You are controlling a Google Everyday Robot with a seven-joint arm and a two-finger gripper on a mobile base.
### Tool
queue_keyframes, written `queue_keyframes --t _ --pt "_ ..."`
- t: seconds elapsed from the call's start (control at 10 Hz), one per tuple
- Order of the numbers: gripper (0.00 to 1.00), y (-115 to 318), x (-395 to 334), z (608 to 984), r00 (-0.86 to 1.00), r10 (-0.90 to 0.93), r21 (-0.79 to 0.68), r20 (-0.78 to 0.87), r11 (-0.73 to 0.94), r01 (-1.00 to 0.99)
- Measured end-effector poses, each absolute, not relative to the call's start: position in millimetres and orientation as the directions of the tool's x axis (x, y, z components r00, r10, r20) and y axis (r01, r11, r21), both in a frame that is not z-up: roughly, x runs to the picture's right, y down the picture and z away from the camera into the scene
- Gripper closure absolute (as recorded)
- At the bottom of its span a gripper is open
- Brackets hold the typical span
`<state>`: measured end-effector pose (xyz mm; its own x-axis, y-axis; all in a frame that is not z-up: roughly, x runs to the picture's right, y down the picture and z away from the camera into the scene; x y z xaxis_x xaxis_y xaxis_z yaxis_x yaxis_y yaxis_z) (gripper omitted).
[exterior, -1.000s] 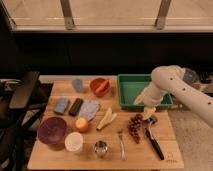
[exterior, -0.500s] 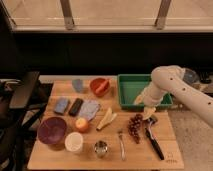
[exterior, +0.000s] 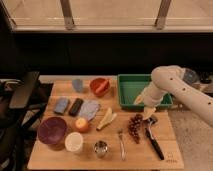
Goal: Place eraser in paper cup
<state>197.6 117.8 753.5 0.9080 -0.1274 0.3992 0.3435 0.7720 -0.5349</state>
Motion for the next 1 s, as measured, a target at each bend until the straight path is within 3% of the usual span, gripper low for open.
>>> queue_keyframes --t 0.4,1.0 --pt "0.39 95 187 749 0.891 -0.208 -0.477 0.405 0.783 0.399" --pt "0.39 51 54 754 0.742 -0.433 -0.361 0.513 0.675 0.644"
